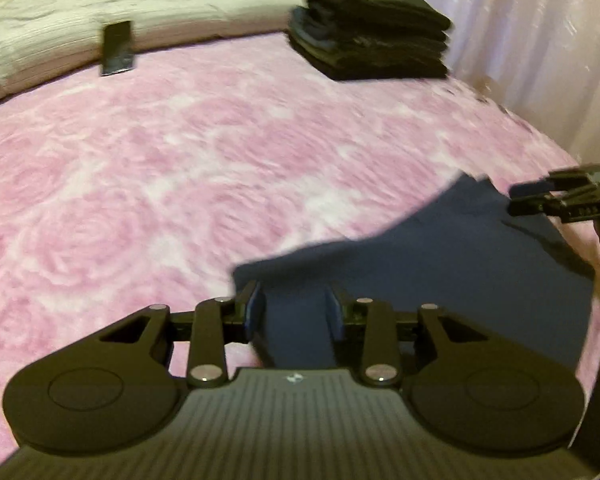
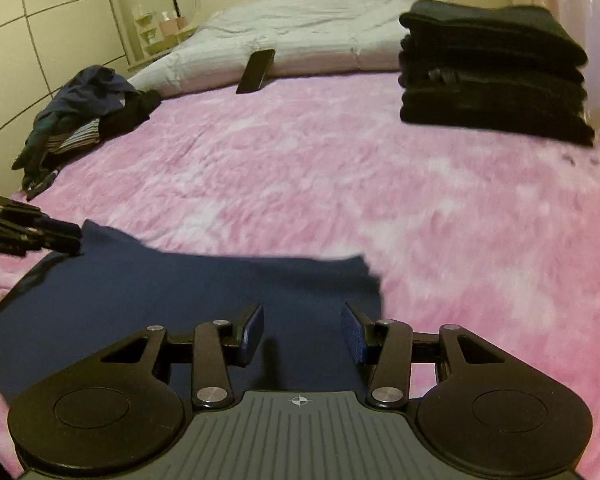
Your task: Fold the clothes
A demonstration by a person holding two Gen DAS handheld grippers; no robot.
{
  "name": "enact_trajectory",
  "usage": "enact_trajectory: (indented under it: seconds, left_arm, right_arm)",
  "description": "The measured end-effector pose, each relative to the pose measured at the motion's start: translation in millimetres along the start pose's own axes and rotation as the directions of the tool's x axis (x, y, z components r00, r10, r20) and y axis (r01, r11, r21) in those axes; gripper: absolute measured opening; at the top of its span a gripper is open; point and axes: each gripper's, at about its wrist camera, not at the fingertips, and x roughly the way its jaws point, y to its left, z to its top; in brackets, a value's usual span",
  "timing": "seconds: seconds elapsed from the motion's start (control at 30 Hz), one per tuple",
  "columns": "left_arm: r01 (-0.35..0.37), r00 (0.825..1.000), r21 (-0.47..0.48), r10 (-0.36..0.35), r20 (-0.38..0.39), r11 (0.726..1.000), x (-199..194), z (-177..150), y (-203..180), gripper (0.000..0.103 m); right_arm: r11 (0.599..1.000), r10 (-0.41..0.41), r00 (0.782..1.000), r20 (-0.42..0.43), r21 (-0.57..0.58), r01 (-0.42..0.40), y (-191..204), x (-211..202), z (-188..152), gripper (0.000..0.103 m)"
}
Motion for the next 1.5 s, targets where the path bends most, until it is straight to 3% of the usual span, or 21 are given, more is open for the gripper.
enact_trajectory:
  seconds: [0.2,0.3,0.33,0.37,0.4,0.53,0.67,0.83,0.97,1.07,1.2,1.23,1.27,1.3,1.33,1.5]
  left_arm:
    - [0.019,1.0,-0.109,-0.019,-0.002,0.994,17,2,21,0.034]
    - [0.026,1.0,-0.103,-0.025,0.008,0.994,20,-1,19,0.026]
    - [0.026,1.0,-0.101,-0.025,0.015,0.995,20,-2,18,0.019]
    - [0.025,0.999,-0.102,-0.022,0.028,0.994,17,-3,18,0.013]
    - [0.023,0.999,-0.102,-0.019,0.044,0.994,14,-4,17,0.01]
    - [0.04,0.99,-0.101,-0.026,0.136,0.994,-9,-5,14,0.005]
    - [0.032,0.99,-0.118,-0.015,0.142,0.993,-4,-3,18,0.004]
    - [0.016,0.997,-0.153,-0.005,0.072,0.988,25,-14,31,0.005]
    - [0.02,0.996,-0.156,-0.007,0.084,0.988,21,-16,34,0.005]
    - [0.014,0.999,-0.135,-0.007,0.054,0.991,27,-17,32,0.006]
    - [0.002,0.999,-0.166,0.006,0.049,0.986,26,-17,34,0.011]
    - [-0.014,0.998,-0.176,0.023,0.053,0.984,23,-17,35,0.018]
    - [-0.029,0.998,-0.186,0.04,0.058,0.982,20,-17,36,0.024]
    - [-0.041,0.996,-0.197,0.055,0.064,0.979,17,-17,38,0.024]
    - [-0.05,0.995,-0.211,0.067,0.075,0.976,11,-17,40,0.024]
    - [-0.077,0.984,-0.182,0.104,0.146,0.98,-34,-11,28,0.018]
  right_arm:
    - [0.999,-0.041,0.999,-0.021,0.027,0.041,-29,18,-5,0.047]
    - [0.998,-0.038,0.999,-0.018,0.042,0.039,-35,24,-8,0.046]
    - [0.998,-0.042,0.999,-0.007,0.04,0.042,-34,24,-9,0.032]
    - [0.998,-0.049,0.999,-0.002,0.038,0.049,-34,22,-9,0.002]
    - [0.997,-0.061,0.998,0.006,0.036,0.061,-33,20,-9,0.0]
    - [0.996,-0.085,0.995,0.058,-0.029,0.086,-23,8,-5,0.0]
    - [0.994,-0.089,0.99,0.111,-0.045,0.095,-24,5,11,0.0]
    - [0.997,-0.074,0.997,0.032,-0.029,0.074,-36,40,10,0.0]
    - [0.998,-0.056,0.998,0.033,-0.02,0.057,-39,43,10,0.0]
    - [0.999,-0.034,0.999,-0.021,-0.039,0.034,-39,50,10,0.0]
    - [0.997,-0.072,0.997,0.023,0.007,0.072,-44,40,12,0.0]
    - [0.996,-0.088,0.995,0.046,0.023,0.087,-43,32,13,0.004]
    - [0.994,-0.102,0.993,0.068,0.036,0.099,-43,25,13,0.021]
    - [0.994,-0.107,0.991,0.084,0.039,0.104,-40,16,14,0.037]
    - [0.994,-0.109,0.988,0.108,0.035,0.106,-35,5,13,0.066]
    - [0.994,-0.074,0.973,0.22,0.091,0.055,-4,-55,-1,0.068]
